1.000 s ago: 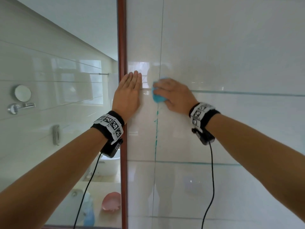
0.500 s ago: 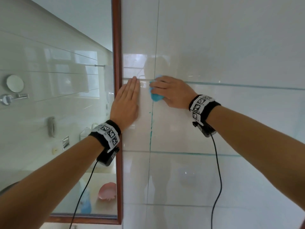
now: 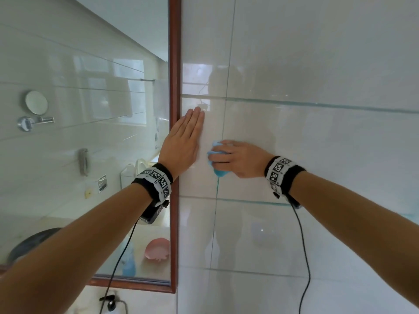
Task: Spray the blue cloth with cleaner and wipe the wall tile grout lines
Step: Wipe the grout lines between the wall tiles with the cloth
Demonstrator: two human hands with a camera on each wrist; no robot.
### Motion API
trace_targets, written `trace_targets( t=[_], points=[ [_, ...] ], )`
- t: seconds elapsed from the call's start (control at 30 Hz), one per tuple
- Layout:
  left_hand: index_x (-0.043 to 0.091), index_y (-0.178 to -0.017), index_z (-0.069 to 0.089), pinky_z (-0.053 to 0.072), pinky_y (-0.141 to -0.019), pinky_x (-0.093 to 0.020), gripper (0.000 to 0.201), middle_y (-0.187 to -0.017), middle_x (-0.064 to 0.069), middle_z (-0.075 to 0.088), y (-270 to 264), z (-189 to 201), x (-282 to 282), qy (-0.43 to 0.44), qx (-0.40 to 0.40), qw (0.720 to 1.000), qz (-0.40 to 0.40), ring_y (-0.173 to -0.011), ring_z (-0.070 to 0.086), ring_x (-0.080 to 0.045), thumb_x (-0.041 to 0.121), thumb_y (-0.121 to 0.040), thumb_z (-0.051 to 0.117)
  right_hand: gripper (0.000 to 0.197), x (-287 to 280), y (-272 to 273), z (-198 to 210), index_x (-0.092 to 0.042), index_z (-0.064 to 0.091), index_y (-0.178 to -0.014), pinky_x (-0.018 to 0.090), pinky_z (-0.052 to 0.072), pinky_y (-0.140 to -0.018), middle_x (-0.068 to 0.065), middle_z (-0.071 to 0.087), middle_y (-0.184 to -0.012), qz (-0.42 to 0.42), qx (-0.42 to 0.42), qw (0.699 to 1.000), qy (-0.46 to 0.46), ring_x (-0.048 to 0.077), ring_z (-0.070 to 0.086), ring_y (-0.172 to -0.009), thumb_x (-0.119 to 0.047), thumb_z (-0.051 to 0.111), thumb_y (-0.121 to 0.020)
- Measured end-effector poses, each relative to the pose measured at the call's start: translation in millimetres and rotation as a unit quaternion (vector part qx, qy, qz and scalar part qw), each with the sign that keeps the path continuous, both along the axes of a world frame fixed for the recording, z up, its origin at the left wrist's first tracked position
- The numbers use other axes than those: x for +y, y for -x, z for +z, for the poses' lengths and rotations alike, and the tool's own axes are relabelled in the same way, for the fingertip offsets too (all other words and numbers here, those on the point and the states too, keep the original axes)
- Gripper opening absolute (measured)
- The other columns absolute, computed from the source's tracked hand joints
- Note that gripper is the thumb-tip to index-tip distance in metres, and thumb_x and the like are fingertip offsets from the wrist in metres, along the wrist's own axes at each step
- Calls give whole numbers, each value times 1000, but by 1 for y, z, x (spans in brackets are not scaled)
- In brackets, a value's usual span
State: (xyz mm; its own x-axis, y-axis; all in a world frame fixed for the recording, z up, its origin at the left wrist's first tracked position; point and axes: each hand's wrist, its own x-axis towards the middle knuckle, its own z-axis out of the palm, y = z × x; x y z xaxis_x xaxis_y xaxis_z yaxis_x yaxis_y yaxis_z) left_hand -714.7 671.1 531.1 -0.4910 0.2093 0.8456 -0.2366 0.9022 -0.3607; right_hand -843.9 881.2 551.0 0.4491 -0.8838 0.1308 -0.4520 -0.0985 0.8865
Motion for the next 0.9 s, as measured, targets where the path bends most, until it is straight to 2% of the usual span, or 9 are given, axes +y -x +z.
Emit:
trace_targets(
  t=[0.07,0.13,0.2,0.3,0.43,0.53,0.63,0.73,0.9],
  points=[
    [-4,-162,19,17,-130,-43,71,-170,-21,20,2,-1,1,-4,8,1000,-1,-158,20,-32,12,-97,43,33,2,-4,29,-14,69,-116,49,40,-116,6,64,-138,-5,15,1000,20,36,60,-128,-5,56,-87],
    [-4,-162,20,17,-130,-42,71,-170,-21,20,6,-4,3,-14,21,1000,-4,-158,20,-32,11,-97,45,37,4,-6,56,-13,69,-119,51,47,-110,7,63,-140,-28,-59,992,105,39,59,-128,-2,61,-85],
    [-4,-162,19,17,-130,-42,72,-170,-21,19,8,-6,4,-21,28,999,-5,-158,20,-31,11,-97,47,35,3,-8,65,-11,67,-120,51,46,-110,8,62,-139,-23,-139,975,174,38,58,-127,0,61,-87],
    [-3,-162,20,19,-130,-42,72,-170,-20,20,10,-8,3,-24,33,999,-11,-158,21,-31,11,-97,48,33,-2,-9,40,-10,68,-120,52,41,-116,9,63,-138,-13,-154,966,208,38,56,-128,-2,58,-89],
    [-3,-162,19,20,-129,-43,72,-170,-20,19,12,-8,-1,-18,31,999,-9,-159,20,-31,13,-97,47,34,-4,-3,-43,-10,71,-122,53,41,-118,9,63,-141,-9,-111,983,146,39,56,-134,-1,53,-95],
    [-3,-162,16,17,-130,-42,72,-170,-21,17,12,-8,-3,-9,24,1000,-1,-159,18,-31,14,-98,44,35,-3,-7,-79,-11,71,-118,50,41,-117,5,65,-138,2,-140,984,111,35,58,-132,1,44,-99],
    [-3,-162,16,17,-130,-42,72,-170,-21,17,12,-8,-1,-12,27,1000,1,-159,18,-32,13,-98,44,34,0,-10,-74,-11,68,-119,49,39,-119,4,62,-140,0,-120,990,77,34,55,-134,3,52,-94],
    [-3,-163,14,15,-130,-42,72,-171,-20,16,13,-10,0,-17,32,999,2,-159,16,-32,14,-98,43,36,8,-9,-43,-14,66,-119,47,37,-119,4,61,-142,-34,-80,994,68,36,55,-134,1,54,-88],
    [-3,-162,18,12,-131,-40,69,-170,-20,20,14,-12,-2,-16,50,999,-9,-158,19,-32,13,-99,40,36,7,-16,-24,-8,67,-123,52,40,-117,9,61,-141,-43,-173,970,164,40,57,-128,-1,56,-89]
  ],
)
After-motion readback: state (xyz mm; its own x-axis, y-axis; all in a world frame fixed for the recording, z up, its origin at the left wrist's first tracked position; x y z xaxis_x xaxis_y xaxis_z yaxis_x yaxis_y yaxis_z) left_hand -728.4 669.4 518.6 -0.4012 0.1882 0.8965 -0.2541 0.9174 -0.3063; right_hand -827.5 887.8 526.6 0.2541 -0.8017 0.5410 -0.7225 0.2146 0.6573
